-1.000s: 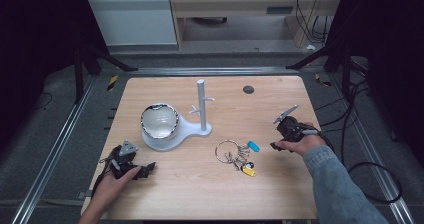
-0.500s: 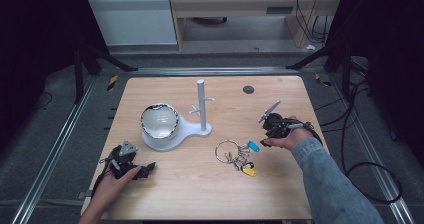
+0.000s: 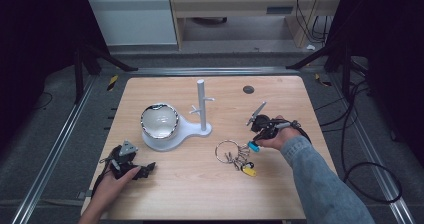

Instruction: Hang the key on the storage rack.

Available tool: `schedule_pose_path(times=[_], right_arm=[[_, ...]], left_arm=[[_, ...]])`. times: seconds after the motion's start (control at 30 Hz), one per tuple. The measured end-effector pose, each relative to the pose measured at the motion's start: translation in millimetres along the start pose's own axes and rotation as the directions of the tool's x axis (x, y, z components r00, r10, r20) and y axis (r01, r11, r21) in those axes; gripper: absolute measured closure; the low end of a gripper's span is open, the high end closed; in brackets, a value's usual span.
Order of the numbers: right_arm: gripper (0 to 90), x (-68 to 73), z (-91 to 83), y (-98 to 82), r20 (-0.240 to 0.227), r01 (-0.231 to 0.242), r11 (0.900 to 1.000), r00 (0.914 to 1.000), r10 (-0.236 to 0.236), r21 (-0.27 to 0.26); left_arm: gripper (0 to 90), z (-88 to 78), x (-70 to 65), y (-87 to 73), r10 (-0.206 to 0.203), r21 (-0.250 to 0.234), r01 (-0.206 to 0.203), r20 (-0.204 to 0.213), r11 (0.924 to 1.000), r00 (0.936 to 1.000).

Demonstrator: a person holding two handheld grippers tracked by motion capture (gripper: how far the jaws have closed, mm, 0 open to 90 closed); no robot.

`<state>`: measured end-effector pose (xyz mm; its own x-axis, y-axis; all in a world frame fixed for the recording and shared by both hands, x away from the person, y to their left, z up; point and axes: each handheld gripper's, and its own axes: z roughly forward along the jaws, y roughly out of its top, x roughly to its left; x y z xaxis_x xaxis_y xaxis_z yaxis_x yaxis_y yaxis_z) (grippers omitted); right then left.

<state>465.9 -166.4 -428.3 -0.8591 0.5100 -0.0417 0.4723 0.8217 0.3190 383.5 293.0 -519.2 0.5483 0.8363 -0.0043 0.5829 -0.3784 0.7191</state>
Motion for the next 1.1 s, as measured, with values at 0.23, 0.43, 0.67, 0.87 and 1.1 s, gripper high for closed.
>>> schedule_pose_path(times=[0.23, 0.43, 0.67, 0.87, 1.1], right_arm=[[80.2, 8.6, 13.6, 6.9, -0.023, 0.048, 0.998, 0.9986, -0.047, 0.045], [79.4, 11.2, 23.5, 7.0, -0.033, 0.06, 0.995, 0.9978, -0.058, 0.074], [80.1, 11.5, 34.1, 6.2, -0.042, 0.067, 0.992, 0.9972, -0.063, 0.104], [83.3, 14.7, 37.8, 10.6, -0.058, 0.083, 0.991, 0.9953, -0.077, 0.108], [83.9, 17.7, 42.8, 18.6, -0.062, 0.102, 0.988, 0.9935, -0.095, 0.114]], left_arm=[[0.0, 0.0, 0.0, 0.0, 0.0, 0.0, 0.0, 0.0, 1.0, 1.0], [0.0, 0.0, 0.0, 0.0, 0.0, 0.0, 0.0, 0.0, 1.0, 1.0], [0.0, 0.0, 0.0, 0.0, 0.0, 0.0, 0.0, 0.0, 1.0, 1.0], [0.0, 0.0, 0.0, 0.0, 0.0, 0.0, 0.0, 0.0, 1.0, 1.0], [0.0, 0.0, 0.0, 0.0, 0.0, 0.0, 0.0, 0.0, 1.0, 1.0]])
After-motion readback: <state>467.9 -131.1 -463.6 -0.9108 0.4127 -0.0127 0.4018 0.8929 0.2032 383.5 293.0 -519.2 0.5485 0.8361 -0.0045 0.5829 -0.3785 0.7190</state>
